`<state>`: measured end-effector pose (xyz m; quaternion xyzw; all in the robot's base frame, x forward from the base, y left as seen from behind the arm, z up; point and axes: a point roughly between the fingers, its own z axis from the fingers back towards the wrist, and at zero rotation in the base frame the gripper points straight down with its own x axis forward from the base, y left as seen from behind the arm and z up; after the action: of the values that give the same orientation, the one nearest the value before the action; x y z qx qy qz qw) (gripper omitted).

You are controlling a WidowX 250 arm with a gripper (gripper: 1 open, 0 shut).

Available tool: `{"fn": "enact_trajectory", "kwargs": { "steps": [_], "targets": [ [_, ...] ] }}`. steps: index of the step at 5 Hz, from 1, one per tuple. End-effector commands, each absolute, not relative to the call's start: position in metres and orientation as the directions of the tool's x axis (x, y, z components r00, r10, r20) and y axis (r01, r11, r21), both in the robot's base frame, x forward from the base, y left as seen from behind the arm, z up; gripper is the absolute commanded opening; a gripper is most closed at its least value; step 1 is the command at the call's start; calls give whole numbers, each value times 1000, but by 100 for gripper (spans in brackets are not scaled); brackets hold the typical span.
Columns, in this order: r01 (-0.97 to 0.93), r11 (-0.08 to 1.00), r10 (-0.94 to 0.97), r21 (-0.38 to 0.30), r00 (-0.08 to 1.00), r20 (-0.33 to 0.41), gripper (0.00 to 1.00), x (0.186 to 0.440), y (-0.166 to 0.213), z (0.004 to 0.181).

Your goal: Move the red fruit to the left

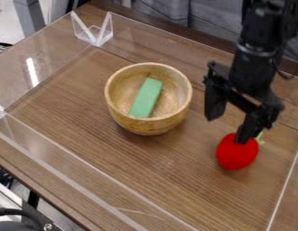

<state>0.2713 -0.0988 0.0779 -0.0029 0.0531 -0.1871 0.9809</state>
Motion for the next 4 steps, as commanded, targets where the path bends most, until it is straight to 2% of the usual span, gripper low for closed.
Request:
{"fn": "enact_trajectory", "kwargs": {
  "steps": [1, 4],
  "targets": [
    [409, 912, -409, 10, 912, -22, 100, 271, -99, 77],
    [444, 889, -454, 110, 885, 102, 100, 281, -114, 87]
  ]
}}
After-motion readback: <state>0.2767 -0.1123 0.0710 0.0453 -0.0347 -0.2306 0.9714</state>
